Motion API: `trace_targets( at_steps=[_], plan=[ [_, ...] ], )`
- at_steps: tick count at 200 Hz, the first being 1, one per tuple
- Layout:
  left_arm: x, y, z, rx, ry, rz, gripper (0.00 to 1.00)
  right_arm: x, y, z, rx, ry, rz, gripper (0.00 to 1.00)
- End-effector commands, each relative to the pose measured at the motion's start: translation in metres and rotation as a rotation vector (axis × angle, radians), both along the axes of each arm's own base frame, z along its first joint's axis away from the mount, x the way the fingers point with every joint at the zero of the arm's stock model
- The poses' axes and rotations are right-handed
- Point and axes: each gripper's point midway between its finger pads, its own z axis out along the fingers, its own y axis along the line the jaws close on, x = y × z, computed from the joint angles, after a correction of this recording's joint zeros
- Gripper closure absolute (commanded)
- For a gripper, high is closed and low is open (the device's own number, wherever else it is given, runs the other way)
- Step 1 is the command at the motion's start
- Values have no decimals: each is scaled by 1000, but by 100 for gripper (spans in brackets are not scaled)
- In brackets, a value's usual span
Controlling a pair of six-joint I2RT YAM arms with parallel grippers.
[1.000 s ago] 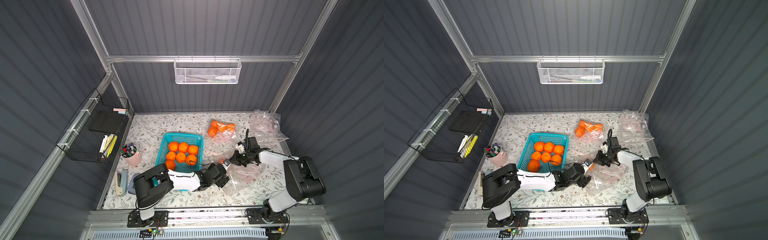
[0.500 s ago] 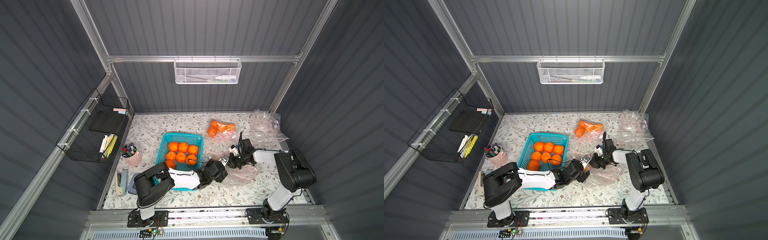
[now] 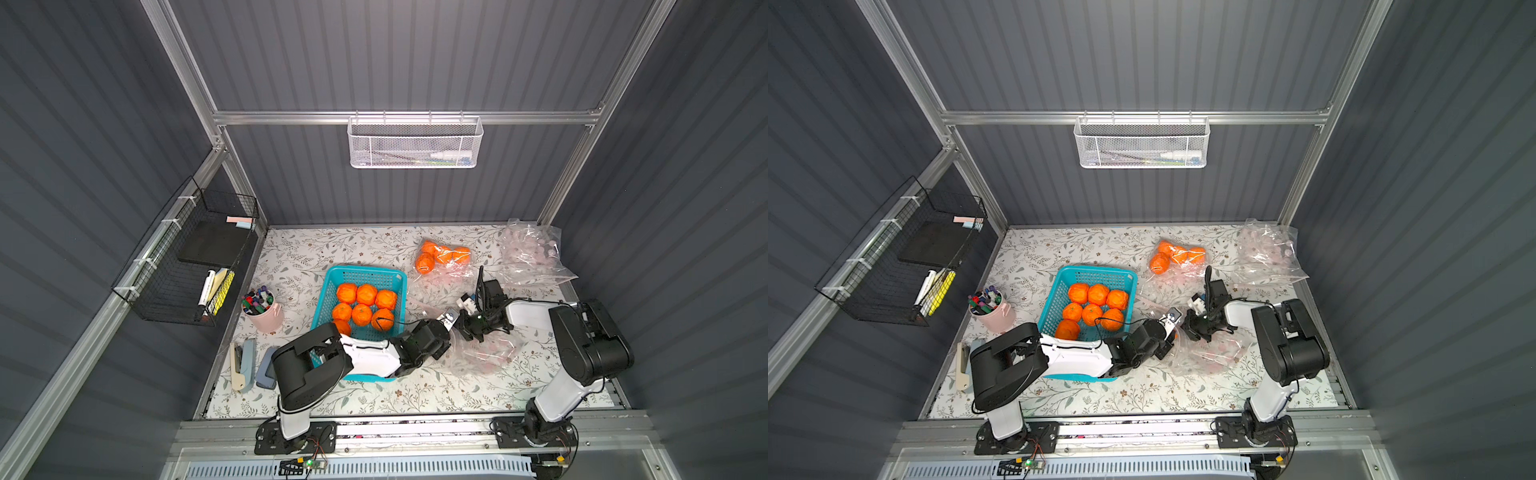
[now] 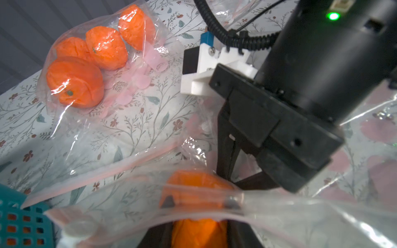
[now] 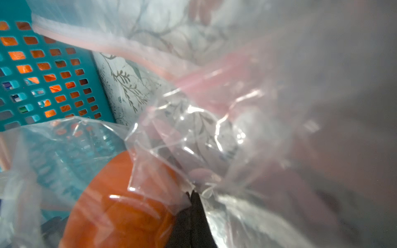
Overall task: Open the zip-top bag and take out the orange
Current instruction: Pick up the orange from the zipper food storage bag, then place the orange in the basket.
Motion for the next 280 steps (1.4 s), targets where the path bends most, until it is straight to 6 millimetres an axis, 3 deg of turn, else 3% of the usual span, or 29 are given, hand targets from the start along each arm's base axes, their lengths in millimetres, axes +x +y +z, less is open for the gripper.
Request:
trace_targets(
  at_steps=[1, 34, 61, 107, 140, 165, 194, 207, 214, 225, 280],
  plan=[
    [-20, 2, -11, 15, 89, -49, 77, 2, -12, 5, -78, -48, -8, 96],
    [-42, -4, 13, 14, 185, -145, 78, 5, -38, -3, -239, -61, -47, 96],
    [-68, -4, 33, 16, 287, -254, 77, 6, -46, -8, -277, -56, -61, 96],
    [-91, 21, 64, -12, 355, -285, 78, 6, -48, -10, -287, -53, -69, 96],
    [-89, 44, 101, -60, 352, -248, 76, 6, -49, -10, -287, -51, -73, 97],
    [-69, 78, 121, -83, 325, -114, 76, 6, -49, -11, -286, -47, -73, 96],
    [-32, 154, 123, 14, 273, 247, 76, 6, -49, -11, -285, -49, -75, 96],
    [-26, 177, 123, 24, 250, 344, 77, 6, -50, -12, -286, -46, -74, 96],
    [-24, 188, 119, 30, 243, 394, 71, 6, -50, -13, -288, -43, -77, 96],
    [-21, 208, 109, 57, 241, 488, 70, 7, -51, -13, -286, -39, -81, 96],
    [-6, 238, 39, 163, 271, 649, 72, 6, -51, -13, -282, -37, -81, 96]
  ],
)
